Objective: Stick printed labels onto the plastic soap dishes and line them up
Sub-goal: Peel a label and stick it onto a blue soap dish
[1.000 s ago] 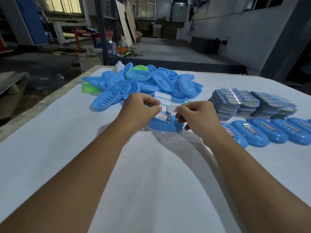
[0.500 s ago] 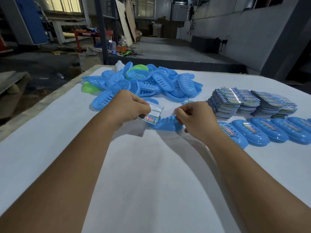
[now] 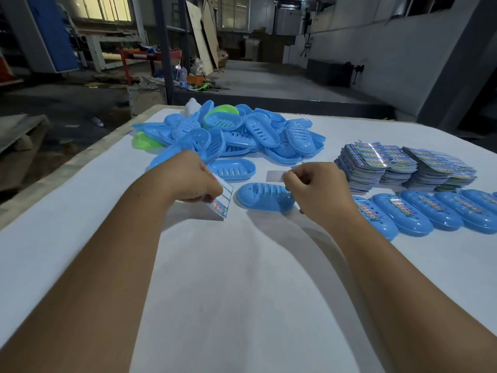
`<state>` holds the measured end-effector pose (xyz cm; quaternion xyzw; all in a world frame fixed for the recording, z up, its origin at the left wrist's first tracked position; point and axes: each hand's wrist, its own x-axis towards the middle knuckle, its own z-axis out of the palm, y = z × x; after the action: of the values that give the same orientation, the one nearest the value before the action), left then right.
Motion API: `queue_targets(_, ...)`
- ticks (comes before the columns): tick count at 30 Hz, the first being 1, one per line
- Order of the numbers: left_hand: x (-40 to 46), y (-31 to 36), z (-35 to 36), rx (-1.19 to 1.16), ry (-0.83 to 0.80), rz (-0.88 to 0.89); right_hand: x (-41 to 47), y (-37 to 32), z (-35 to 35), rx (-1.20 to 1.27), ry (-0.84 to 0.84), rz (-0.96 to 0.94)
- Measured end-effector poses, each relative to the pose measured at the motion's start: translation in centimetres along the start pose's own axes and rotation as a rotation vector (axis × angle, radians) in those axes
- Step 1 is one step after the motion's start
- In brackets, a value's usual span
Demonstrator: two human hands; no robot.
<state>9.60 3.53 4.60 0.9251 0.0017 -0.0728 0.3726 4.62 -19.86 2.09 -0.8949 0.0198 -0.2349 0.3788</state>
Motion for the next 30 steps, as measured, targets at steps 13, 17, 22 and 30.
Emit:
queue_targets(13,-0.8,2.0,2.7,0.120,0.237,0.168,-0.1,-0.1,0.6,0.117,0.045,0.054)
queue_targets(17,-1.9,3.5,4.6,-0.259,0.062,0.333,-0.2,-0.1,0.7,0.137,0.066,0.012)
queue_targets(22,-1.8,3.5,5.8,-0.311,0.008,0.393,-0.2,0.1,0.7,0.147,0.068,-0.026)
queue_targets(30,-2.0,3.6,6.0,-0.334,-0.004,0.349,0.0,0.4,0.7,0.184,0.000,-0.068)
